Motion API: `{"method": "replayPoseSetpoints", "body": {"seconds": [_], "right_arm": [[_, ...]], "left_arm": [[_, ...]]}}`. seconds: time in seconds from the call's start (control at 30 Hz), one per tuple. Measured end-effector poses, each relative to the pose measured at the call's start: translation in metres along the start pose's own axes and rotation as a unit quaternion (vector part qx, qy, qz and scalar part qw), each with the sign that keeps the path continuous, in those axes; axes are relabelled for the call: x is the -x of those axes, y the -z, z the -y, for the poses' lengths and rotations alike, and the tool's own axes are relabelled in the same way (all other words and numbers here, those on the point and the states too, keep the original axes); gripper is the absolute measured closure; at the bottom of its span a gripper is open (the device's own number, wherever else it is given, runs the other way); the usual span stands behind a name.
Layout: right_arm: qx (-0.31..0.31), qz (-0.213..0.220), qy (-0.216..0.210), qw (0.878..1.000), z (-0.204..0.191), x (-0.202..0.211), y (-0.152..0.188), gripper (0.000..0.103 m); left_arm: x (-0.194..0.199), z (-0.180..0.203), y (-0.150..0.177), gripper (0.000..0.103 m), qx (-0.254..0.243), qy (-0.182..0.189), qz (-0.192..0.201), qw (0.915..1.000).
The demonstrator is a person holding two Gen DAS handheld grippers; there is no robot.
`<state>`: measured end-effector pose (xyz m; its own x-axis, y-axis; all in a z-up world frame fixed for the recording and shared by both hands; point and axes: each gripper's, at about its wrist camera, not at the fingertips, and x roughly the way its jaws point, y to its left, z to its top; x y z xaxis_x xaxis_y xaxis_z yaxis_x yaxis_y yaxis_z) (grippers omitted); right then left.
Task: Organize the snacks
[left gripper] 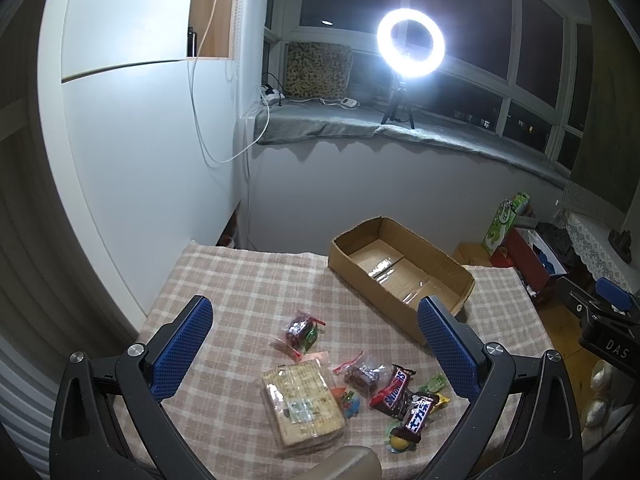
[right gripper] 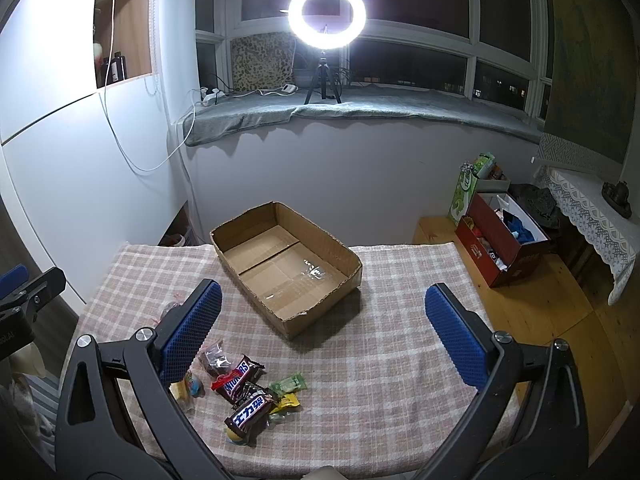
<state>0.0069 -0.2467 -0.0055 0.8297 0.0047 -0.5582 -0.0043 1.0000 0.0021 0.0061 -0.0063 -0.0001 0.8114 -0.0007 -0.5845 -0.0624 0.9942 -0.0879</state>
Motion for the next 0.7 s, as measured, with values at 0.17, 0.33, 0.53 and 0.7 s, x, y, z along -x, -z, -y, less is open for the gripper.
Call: {"method": "replayPoseSetpoints", "body": {"seconds": [0.17, 0.33, 0.53, 0.7], "right_arm": [[0.000, 0.001, 0.000, 1.000, 0.0008, -0.0001, 0.0000, 0.000], [0.001, 0.001, 0.000, 1.000, 0.0000, -0.0009, 0.0004, 0.000], [0.001, 0.001, 0.000, 1.000, -0.0002, -0.0007, 0.0005, 0.000], [0.001, 0.000, 0.001, 1.000, -0.0006, -0.0007, -0.0001, 0.000]], "left_arm": [[0.0000, -0.0002, -0.0001, 0.001, 0.001, 0.000, 0.001, 1.0000], [-0.0015, 0.0003, -0.0013, 0.001, 0.002, 0.000, 0.000, 1.0000], [-0.0008, 0.0001, -0.0006, 0.001, 0.000, 0.000, 0.001, 1.0000], [-0.0016, 0.0000, -0.0016, 0.001, 0.001, 0.002, 0.001, 1.0000]]}}
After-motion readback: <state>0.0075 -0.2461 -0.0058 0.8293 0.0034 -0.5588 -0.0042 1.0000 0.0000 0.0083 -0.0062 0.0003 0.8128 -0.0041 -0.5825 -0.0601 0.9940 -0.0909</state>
